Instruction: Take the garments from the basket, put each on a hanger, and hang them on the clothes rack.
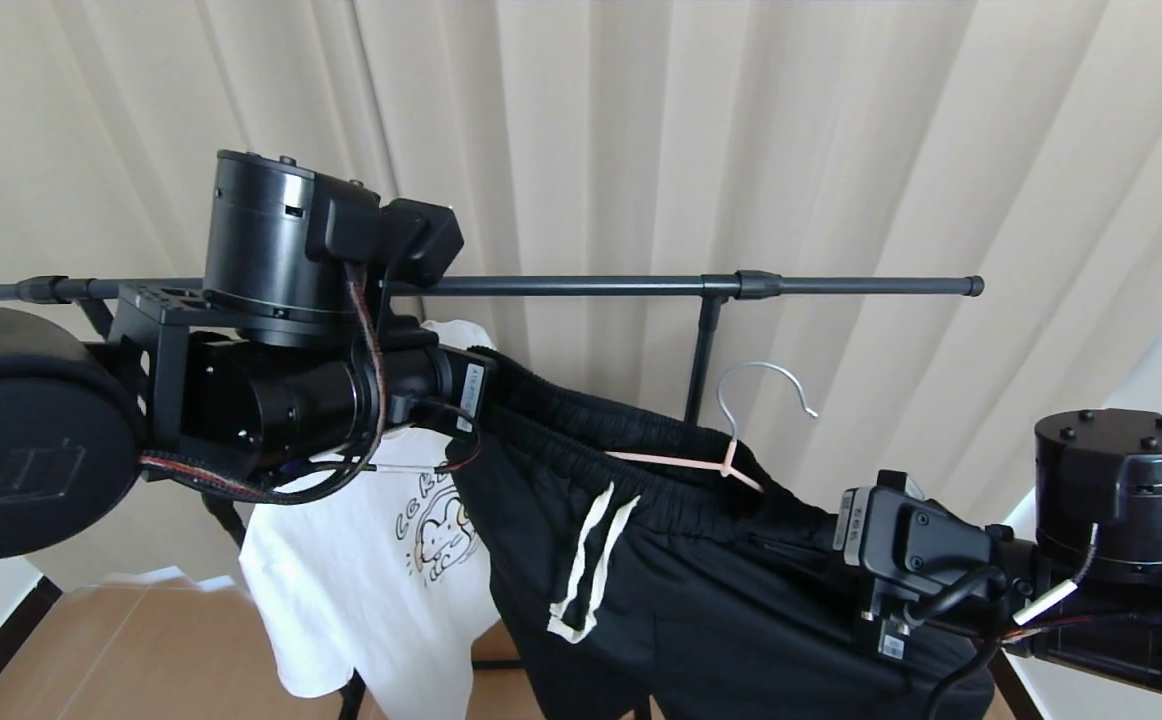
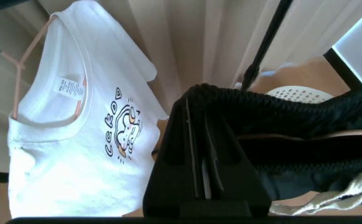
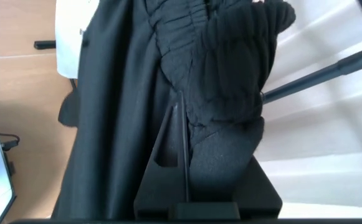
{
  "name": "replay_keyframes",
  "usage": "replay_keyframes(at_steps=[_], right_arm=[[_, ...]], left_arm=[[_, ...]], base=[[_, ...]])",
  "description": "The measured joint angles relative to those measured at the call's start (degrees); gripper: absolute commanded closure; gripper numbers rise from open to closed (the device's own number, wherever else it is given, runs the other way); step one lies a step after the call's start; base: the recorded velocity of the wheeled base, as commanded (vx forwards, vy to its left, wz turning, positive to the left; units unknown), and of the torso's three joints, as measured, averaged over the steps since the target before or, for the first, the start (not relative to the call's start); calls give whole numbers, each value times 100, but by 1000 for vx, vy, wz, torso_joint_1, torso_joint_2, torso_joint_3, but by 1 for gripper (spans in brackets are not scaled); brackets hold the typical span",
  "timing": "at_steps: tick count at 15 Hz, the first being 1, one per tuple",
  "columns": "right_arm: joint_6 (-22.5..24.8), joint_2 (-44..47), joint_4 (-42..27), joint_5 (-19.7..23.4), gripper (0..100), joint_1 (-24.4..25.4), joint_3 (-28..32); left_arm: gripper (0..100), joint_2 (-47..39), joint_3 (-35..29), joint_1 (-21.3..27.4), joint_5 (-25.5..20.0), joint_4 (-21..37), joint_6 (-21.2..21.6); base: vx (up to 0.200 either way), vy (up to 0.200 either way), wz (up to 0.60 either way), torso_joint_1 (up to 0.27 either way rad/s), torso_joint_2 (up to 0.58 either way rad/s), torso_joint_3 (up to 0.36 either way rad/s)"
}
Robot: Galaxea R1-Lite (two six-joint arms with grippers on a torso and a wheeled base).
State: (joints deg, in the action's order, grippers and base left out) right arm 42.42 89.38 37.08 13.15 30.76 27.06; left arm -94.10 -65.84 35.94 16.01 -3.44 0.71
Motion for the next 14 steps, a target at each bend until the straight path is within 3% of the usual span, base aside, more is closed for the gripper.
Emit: replay_keyframes(at_steps=[7, 9, 14], right_arm=[[-66, 411, 325, -49, 100, 6, 111], [-304, 571, 706, -119, 100, 6, 127], [-751, 660, 800, -119, 100, 6, 217]], left_arm=[[100, 260, -304, 435, 2, 474, 0], [100, 297, -304, 645, 2, 700, -6], [100, 312, -98, 890, 0, 957, -55]], base=[[0, 0, 0, 0, 0, 0], [0, 0, 0, 0, 0, 0], [0, 0, 0, 0, 0, 0]])
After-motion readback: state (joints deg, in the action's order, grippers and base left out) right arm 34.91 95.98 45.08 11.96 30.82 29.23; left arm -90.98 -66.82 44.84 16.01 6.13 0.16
